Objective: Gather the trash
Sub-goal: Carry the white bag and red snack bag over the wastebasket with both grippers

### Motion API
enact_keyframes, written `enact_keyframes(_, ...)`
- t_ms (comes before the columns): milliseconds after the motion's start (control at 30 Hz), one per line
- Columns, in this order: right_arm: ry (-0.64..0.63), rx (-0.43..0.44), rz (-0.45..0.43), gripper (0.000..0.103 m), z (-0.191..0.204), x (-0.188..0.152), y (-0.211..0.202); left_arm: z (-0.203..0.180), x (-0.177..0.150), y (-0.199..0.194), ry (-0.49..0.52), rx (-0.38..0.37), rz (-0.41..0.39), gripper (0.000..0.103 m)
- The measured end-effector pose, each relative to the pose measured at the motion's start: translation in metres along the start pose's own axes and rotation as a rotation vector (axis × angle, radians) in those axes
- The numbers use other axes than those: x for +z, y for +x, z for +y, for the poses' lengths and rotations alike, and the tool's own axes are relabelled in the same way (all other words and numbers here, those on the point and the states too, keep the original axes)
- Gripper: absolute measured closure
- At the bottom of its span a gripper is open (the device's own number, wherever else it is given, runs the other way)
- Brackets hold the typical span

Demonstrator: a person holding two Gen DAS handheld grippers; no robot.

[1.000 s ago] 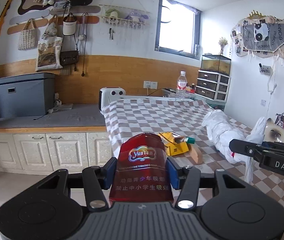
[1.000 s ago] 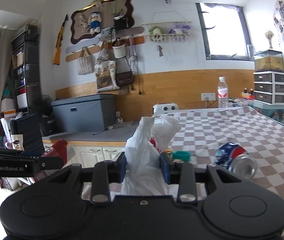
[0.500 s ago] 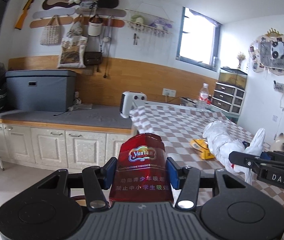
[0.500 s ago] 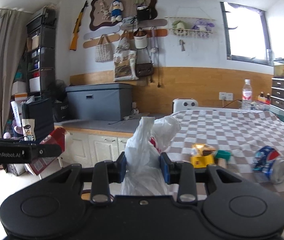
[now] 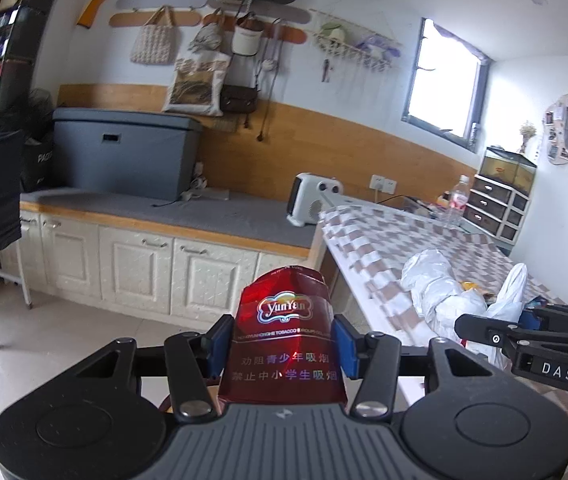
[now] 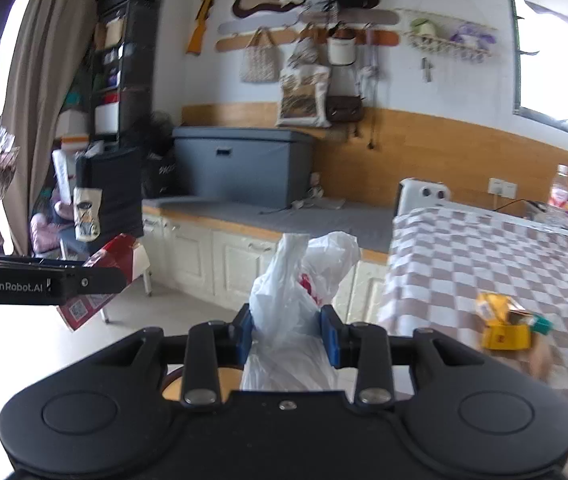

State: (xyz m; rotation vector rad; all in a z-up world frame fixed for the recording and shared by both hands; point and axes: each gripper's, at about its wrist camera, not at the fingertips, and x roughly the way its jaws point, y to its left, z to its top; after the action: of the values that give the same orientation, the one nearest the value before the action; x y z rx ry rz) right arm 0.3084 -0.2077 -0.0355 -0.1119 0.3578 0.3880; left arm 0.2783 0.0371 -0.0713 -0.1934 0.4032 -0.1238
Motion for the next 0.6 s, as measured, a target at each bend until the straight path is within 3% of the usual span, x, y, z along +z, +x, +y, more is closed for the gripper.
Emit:
enact_keyframes(300, -0.027, 0.083, 0.128, 0.067, 0.028, 0.006, 0.062, 0.048, -0.005, 0.029, -0.047, 0.031, 0.065, 0.05)
enact_keyframes(600, -0.057, 0.158, 0.319, 0.067, 0.048, 0.001, 0.153, 0.088, -0.025, 0.082, -0.131, 0.071, 0.204, 0.05)
